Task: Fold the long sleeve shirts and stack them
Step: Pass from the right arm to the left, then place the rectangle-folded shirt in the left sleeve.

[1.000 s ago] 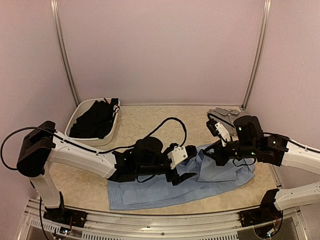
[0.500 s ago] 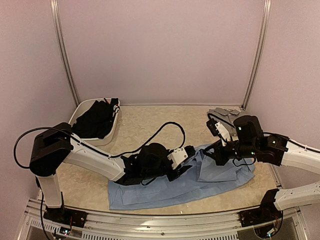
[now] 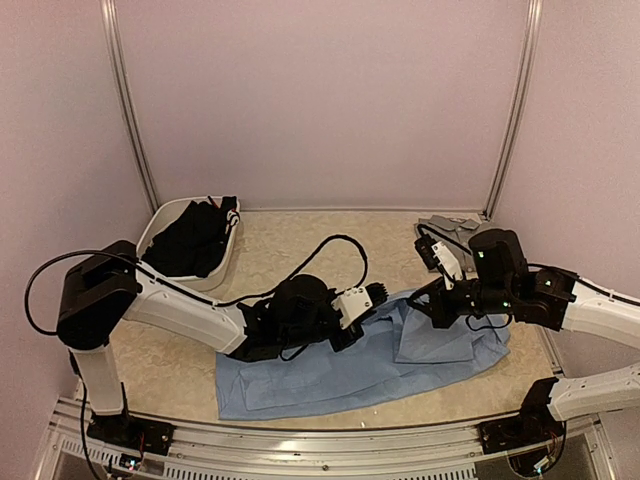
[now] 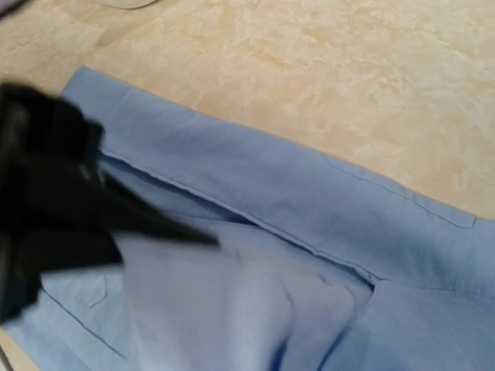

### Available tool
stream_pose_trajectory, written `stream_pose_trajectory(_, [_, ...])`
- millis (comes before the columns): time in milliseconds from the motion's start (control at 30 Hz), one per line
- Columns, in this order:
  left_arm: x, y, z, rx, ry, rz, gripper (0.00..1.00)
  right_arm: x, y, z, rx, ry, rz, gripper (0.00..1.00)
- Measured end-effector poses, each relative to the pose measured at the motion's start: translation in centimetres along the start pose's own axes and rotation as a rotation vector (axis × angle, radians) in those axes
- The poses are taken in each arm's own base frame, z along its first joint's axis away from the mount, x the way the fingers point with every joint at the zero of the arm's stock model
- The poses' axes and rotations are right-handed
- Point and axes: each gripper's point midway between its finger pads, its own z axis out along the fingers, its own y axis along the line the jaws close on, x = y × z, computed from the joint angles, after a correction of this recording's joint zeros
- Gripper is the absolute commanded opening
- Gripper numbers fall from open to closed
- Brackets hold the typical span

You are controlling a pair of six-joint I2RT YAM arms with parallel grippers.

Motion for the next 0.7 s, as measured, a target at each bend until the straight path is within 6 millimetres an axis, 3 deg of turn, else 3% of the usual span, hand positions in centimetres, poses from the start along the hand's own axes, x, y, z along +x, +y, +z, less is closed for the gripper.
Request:
stream_pose_trajectory(100, [-0.9,1.7,-1.0,-0.032,-0.001,0.053,0.0,0.2,-0.1,0.2,-0.001,0.008,0.006,0.25])
stream_pose_trajectory(167, [-2.3,3.4,-1.9,-0.092,-0.015,0.112,0.0,0.3,-0.3,0.5,0.005,0.017,0.009,0.57])
stream_pose_trajectory(200, [-3.0,4.2,-2.3,-0.121,-0.021,0.149,0.0,0.5,-0.5,0.6,0.01,0.024,0.015,0.68])
stream_pose_trajectory(267, [-4.2,5.5,-2.7,-0.183,-0.02,0.222,0.0,0.8,-0.9,1.0,0.021,0.041,0.027,0.79])
stream_pose_trajectory(533, [-4.5,9.5,-3.5,-0.321,0.053,0.442,0.0,0.9,-2.7,0.4,0.041,0.049,0.073,0.85])
stream_pose_trajectory(700, [-5.8,10.6,-4.1,-0.362,0.039,0.546,0.0,-0.1,-4.3,-1.2,0.052,-0.012,0.132,0.84])
